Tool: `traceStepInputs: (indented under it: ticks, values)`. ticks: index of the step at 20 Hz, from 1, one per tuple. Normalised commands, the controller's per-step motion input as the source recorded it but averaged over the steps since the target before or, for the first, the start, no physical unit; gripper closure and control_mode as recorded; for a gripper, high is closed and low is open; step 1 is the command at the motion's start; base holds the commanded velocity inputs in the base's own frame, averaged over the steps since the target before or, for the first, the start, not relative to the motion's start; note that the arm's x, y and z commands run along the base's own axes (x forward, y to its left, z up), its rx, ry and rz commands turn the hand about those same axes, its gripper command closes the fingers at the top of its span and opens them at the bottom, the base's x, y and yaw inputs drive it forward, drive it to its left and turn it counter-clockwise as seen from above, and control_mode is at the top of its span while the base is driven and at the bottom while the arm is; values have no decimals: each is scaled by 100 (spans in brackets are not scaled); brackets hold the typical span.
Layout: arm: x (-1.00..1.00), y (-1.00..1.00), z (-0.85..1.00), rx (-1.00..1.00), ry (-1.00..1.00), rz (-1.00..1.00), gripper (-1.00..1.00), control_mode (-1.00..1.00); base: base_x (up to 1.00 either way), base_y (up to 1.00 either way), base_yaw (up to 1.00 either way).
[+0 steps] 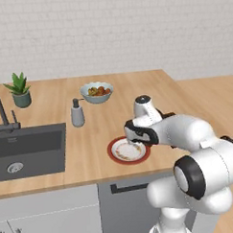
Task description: Pick up the knife from the drawer and place it on the cutting board. Then place the meat from the plate to the cutting board.
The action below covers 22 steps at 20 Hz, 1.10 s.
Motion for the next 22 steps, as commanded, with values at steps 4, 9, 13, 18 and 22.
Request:
traceStepInputs:
  ticks: [4,9,13,18,22]
  values:
    - [31,-100,12,0,0,0,100,-100,0,0,0]
    - [41,-100,0,2,4,0,100,-100,0,0,0]
    - [38,-88,-3,4,5,0,100,-100,0,0,0]
    - [27,-60,-12,3,6,0,100,-100,0,0,0]
    - [12,-8,-38,0,5,0,100,-100,0,0,0]
